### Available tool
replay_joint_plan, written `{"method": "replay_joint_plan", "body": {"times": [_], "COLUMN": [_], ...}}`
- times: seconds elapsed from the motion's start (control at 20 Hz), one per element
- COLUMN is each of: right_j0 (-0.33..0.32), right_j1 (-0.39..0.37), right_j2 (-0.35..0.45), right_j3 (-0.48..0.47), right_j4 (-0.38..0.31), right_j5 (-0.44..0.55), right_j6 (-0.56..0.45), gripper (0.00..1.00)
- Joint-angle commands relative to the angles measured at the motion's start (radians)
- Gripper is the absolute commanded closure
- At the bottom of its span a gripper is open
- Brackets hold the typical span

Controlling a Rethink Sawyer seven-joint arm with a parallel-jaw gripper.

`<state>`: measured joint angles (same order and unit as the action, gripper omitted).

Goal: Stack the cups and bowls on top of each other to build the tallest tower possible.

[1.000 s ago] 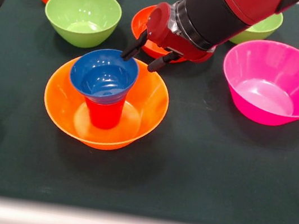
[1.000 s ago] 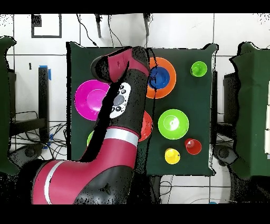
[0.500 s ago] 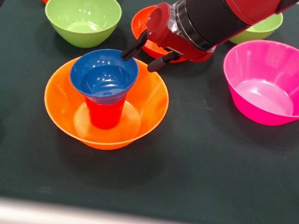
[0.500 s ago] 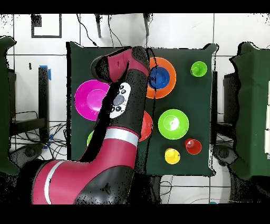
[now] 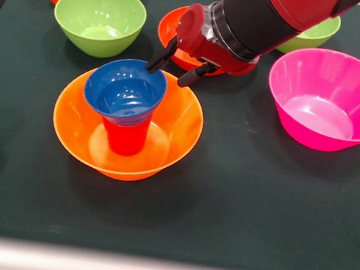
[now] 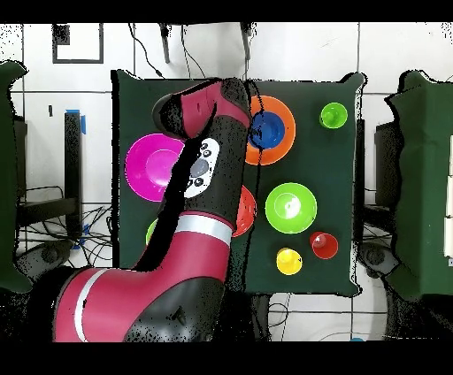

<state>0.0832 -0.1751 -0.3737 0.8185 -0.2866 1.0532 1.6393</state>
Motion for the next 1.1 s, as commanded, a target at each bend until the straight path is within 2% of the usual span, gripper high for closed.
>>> {"method": "replay_joint_plan", "body": {"times": [0.05, 1.1], "right_j0": [0.01, 0.017], "right_j1": [0.062, 0.086], "right_j2": [0.077, 0.077], "right_j3": [0.018, -0.023], "right_j4": [0.01, 0.021], "right_j5": [-0.08, -0.059], "right_j6": [0.189, 0.205], "gripper": [0.0, 0.0]}}
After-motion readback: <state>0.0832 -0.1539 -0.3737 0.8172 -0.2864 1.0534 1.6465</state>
